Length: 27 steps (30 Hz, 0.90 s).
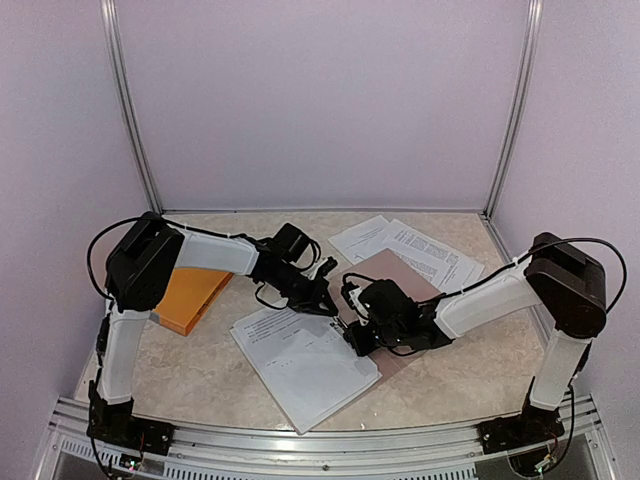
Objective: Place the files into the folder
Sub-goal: Clamp the file in the folder.
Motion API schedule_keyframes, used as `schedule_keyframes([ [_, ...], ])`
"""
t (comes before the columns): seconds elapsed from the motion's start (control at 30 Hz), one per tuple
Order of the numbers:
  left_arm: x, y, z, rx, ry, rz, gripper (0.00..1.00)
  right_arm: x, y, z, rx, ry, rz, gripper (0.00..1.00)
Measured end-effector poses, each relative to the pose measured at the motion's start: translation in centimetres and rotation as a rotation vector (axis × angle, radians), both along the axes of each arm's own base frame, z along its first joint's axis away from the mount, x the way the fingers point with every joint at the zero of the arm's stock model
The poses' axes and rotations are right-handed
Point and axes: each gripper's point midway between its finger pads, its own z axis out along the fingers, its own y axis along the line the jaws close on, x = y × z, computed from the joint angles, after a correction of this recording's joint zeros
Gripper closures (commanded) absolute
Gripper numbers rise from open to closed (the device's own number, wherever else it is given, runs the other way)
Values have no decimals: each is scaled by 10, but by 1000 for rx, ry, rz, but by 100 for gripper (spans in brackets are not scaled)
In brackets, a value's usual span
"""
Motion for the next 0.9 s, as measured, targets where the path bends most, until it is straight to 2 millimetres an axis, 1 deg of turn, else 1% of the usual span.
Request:
schedule_keyframes([
  [0.43,2,-2,12,14,-33,9,100,1,2,0,2,1,-1,80],
  [0.57,2,-3,13,22,-41,10,100,1,2,0,2,1,-1,80],
  [0.9,-2,1,7,33,-40,19,100,1,2,0,2,1,-1,80],
])
